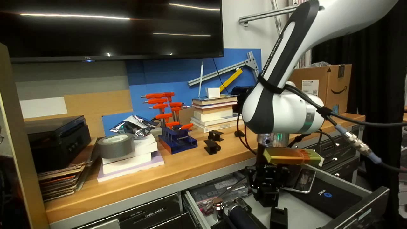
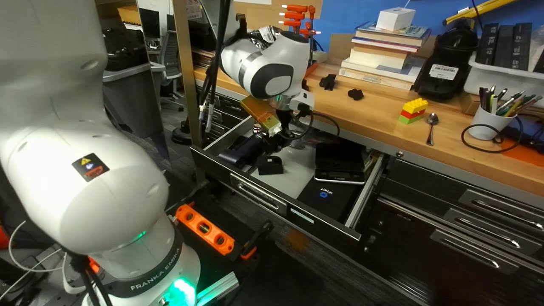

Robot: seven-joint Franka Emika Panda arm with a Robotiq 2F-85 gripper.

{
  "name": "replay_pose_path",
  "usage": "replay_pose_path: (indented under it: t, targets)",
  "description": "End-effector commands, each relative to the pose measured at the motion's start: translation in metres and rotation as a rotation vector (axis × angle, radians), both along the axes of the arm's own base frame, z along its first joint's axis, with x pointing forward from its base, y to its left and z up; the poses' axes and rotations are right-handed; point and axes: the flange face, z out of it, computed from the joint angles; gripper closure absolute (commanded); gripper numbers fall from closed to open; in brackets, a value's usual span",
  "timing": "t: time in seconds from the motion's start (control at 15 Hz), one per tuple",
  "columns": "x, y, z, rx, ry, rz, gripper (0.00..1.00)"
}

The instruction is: Pick up the black objects from the countertop and put them inside the open drawer then close the drawer

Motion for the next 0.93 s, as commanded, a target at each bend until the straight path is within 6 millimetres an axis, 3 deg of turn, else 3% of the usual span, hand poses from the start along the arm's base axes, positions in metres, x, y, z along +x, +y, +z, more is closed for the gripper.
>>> replay_pose_path:
  t: [0.0,0.27,0.53,0.6,0.73,0.87]
  targets:
    - [0.017,0.002,-0.010,0.026,-0.041,0.017,0.72]
    - [0.037,0.004,-0.015,0.038,-0.066,0.050,0.72]
    - [0.044,0.005,-0.022,0.054,-0.064,0.055,0.72]
    - [0.042,0.004,-0.024,0.056,-0.050,0.045,0.25]
    - [0.039,0.001,-0.026,0.063,-0.031,0.028,0.18]
    - [0.035,-0.002,-0.027,0.064,-0.014,0.015,0.01]
